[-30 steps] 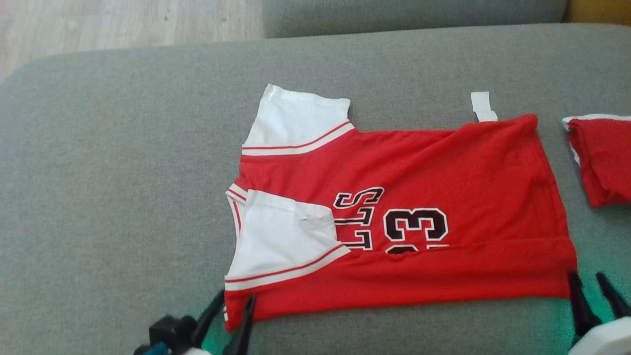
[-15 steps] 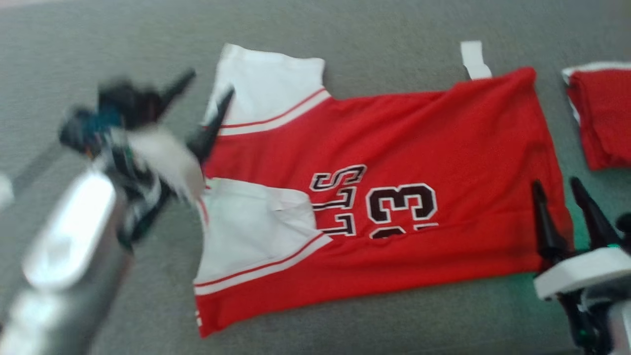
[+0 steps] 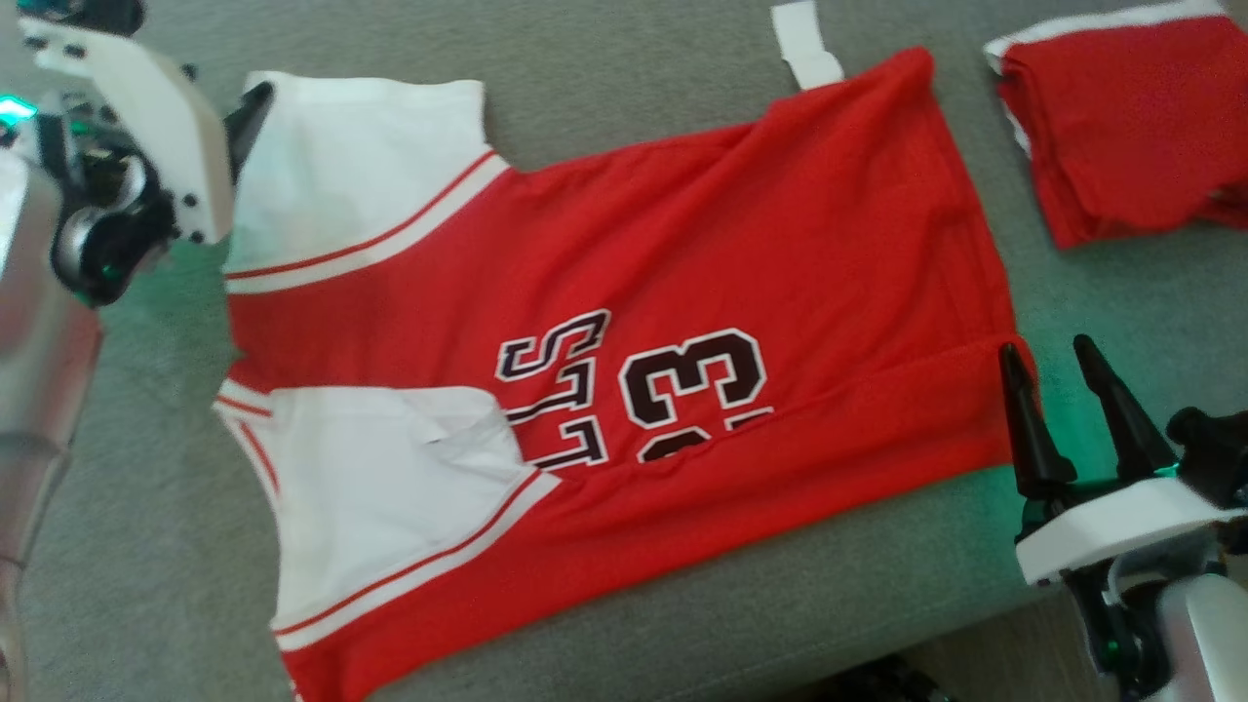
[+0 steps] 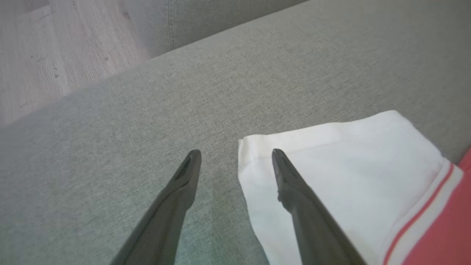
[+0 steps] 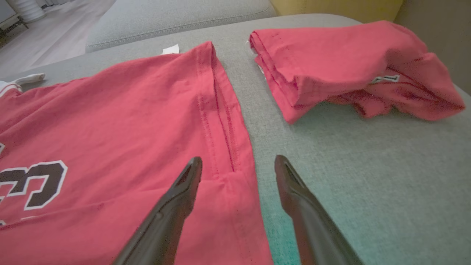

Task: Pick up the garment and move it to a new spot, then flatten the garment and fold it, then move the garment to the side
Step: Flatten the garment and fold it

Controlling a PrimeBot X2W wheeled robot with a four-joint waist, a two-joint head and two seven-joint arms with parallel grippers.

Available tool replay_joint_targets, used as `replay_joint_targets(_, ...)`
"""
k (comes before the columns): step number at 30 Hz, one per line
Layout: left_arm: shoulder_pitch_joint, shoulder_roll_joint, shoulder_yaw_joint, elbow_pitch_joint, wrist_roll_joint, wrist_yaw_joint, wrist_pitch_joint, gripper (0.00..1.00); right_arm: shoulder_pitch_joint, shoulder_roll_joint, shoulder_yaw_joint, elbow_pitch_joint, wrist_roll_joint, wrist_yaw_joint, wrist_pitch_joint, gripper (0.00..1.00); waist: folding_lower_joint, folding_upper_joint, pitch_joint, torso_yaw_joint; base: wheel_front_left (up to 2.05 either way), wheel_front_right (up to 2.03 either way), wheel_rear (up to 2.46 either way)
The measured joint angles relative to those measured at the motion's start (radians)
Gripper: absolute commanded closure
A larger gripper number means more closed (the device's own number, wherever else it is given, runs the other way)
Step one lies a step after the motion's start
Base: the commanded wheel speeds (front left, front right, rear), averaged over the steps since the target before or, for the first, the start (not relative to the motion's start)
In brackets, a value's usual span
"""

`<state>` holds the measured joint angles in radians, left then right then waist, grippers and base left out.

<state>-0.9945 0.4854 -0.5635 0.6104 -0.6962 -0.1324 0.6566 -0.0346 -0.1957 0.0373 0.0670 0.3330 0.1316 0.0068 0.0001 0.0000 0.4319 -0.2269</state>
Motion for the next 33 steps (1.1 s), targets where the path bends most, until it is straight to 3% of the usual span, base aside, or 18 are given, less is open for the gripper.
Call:
replay_joint_targets(13, -0.007, 0.07, -0.126, 0.069, -0.049, 0.0, -0.097, 0.0, -0.017, 0.008, 0.014, 0.046, 0.002, 0.0, -0.03, 0.0, -0.0002, 0.0, 0.019, -0.064, 0.0, 0.0, 0.0)
replay_joint_targets(14, -0.007, 0.07, -0.126, 0.069, -0.049, 0.0, -0.097, 0.12, -0.017, 0.008, 0.014, 0.046, 0.002, 0.0, -0.03, 0.0, -0.0002, 0.0, 0.019, -0.064, 0.0, 0.0, 0.0)
replay_joint_targets(15, -0.009, 0.077, -0.139, 0.065, -0.057, 0.0, -0.104, 0.54, -0.021, 0.008, 0.014, 0.046, 0.002, 0.0, -0.034, 0.0, -0.0003, 0.0, 0.021, -0.066, 0.0, 0.0, 0.0)
replay_joint_targets(16, -0.013, 0.083, -0.156, 0.059, -0.065, 0.0, -0.11, 0.65, -0.024, 0.008, 0.014, 0.047, 0.002, 0.0, -0.034, 0.0, -0.0002, 0.0001, 0.023, -0.068, 0.0, 0.0, 0.0)
replay_joint_targets(17, -0.016, 0.089, -0.169, 0.053, -0.072, 0.0, -0.118, 0.91, -0.025, 0.008, 0.014, 0.048, 0.002, 0.0, -0.034, 0.0, -0.0002, 0.0, 0.026, -0.07, 0.0, 0.0, 0.0)
replay_joint_targets(18, -0.023, 0.093, -0.188, 0.047, -0.08, 0.0, -0.128, 1.0, -0.026, 0.008, 0.014, 0.048, 0.002, 0.0, -0.035, 0.0, -0.0002, 0.0, 0.028, -0.072, 0.0, 0.0, 0.0)
replay_joint_targets(25, -0.055, 0.133, -0.309, 0.021, -0.116, 0.0, -0.213, 1.0, -0.072, 0.011, 0.04, 0.052, 0.041, 0.0, -0.021, 0.0, -0.0001, 0.0, 0.037, -0.068, 0.0, 0.0, 0.0)
replay_joint_targets(29, -0.072, 0.141, -0.361, 0.016, -0.129, 0.0, -0.247, 1.0, -0.189, 0.006, 0.075, 0.062, 0.081, 0.0, 0.072, 0.0, -0.0001, 0.0, 0.032, -0.057, 0.0, 0.0, 0.0)
replay_joint_targets(33, -0.098, 0.141, -0.415, -0.007, -0.142, 0.0, -0.269, 1.0, -0.38, -0.01, 0.094, 0.149, 0.098, 0.0, 0.189, 0.0, -0.0001, 0.0, 0.03, -0.038, 0.0, 0.0, 0.0)
